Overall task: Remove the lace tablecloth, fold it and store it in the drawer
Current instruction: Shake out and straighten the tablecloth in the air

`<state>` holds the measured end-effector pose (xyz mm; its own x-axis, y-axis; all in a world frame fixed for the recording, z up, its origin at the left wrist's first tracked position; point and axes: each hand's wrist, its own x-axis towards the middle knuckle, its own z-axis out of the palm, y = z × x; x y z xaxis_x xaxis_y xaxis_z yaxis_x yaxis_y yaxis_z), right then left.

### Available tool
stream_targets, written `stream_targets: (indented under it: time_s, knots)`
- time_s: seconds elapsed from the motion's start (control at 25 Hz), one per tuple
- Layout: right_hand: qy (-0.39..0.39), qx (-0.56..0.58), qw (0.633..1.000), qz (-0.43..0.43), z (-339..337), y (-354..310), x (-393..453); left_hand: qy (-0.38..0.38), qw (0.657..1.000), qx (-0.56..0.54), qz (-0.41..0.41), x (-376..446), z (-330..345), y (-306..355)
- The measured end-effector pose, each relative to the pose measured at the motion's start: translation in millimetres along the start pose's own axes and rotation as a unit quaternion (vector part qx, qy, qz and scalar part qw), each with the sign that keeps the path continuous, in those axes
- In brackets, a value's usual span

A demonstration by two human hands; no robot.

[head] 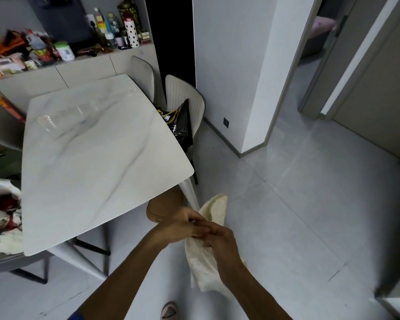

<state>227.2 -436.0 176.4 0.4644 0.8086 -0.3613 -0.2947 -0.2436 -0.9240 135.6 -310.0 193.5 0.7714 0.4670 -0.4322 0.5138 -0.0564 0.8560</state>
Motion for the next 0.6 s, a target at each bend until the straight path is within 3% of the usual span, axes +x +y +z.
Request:
stream_targets:
  time_s: [0.2, 0.32, 0.36, 0.44, 0.52, 0.6]
  knots:
    - [0.002, 0.075, 0.995, -0.072, -9, 5, -8, -0.014, 0.996, 0.056, 0.064, -8, -2, -5]
    - [0.050, 0.108, 0.982, -0.145, -32, 7, -7, 0.012, 0.994, 0.086, 0.072, -14, -13, 0]
    - [0.061, 0.075, 0.983, -0.155, -45, 9, -4, 0.039, 0.992, 0.097, 0.067, -17, -19, 1]
    - [0.018, -0.106, 0.981, -0.162, -62, 20, 0, 0.096, 0.986, 0.120, 0.066, -23, -29, 4]
    - [-0.051, -0.324, 0.928, -0.179, -62, 34, 2, 0.111, 0.981, 0.126, 0.092, -27, -37, 12]
    - [-0.043, -0.397, 0.892, -0.210, -55, 44, 8, 0.100, 0.975, 0.145, 0.133, -33, -46, 26]
